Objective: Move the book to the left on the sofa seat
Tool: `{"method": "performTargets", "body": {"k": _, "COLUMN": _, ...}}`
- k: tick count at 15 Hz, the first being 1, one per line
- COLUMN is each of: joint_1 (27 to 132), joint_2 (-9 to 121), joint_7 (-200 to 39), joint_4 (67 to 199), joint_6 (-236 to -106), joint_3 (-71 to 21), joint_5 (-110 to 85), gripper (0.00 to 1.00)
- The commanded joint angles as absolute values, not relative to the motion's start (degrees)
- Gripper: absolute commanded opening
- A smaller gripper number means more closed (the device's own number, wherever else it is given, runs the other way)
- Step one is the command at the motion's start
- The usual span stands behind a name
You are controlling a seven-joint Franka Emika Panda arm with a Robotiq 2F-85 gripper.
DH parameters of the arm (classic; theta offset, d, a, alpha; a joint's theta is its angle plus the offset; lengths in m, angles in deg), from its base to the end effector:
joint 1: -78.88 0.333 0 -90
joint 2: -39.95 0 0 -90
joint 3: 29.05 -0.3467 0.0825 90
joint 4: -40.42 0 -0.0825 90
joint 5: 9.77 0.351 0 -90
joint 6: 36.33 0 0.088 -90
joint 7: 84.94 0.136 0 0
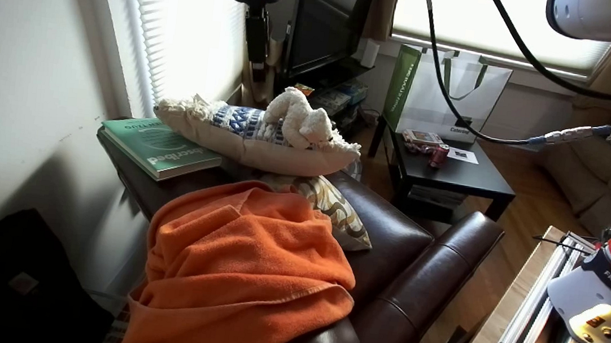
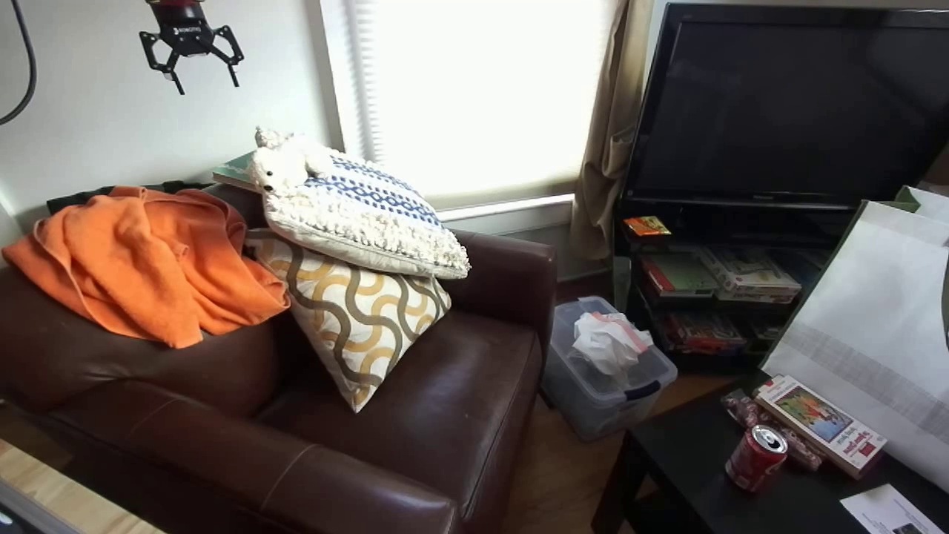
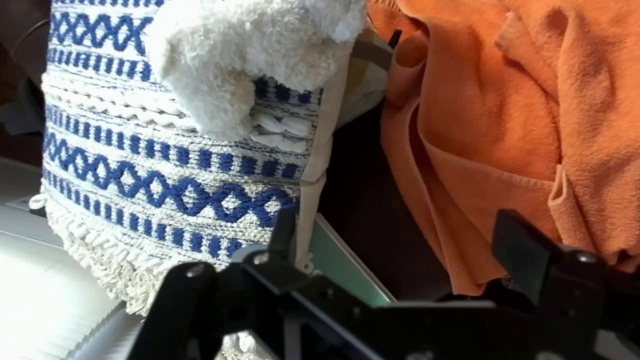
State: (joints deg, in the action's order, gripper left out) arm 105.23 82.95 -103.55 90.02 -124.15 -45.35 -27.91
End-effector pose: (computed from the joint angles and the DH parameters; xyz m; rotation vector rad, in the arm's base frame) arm 0.6115 0.3959 0.4647 2.6403 1.4412 -0.0601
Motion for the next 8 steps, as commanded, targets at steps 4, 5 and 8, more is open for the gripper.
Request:
{"method": "performTargets", "body": {"k": 4, "joint_1": 107.3, "joint_2": 97.0, "joint_7": -110.4, "joint_4": 74.3, "joint_6": -110.9, "joint_3": -48.8, "joint_5": -20.2, "gripper": 1.00}}
{"method": "performTargets", "body": {"k": 5, "joint_1": 108.0, "joint_2": 98.6, "joint_7": -111.1, "joint_4": 72.4, "joint_6": -108.0, "joint_3": -49.2, "joint_5": -19.4, "gripper": 1.00}}
{"method": "performTargets", "body": {"k": 8, "joint_1": 113.1, "joint_2": 99.3, "joint_7": -107.3, "joint_4": 72.0, "joint_6": -108.1, "joint_3": -43.2, "joint_5": -22.4, "gripper": 1.00}}
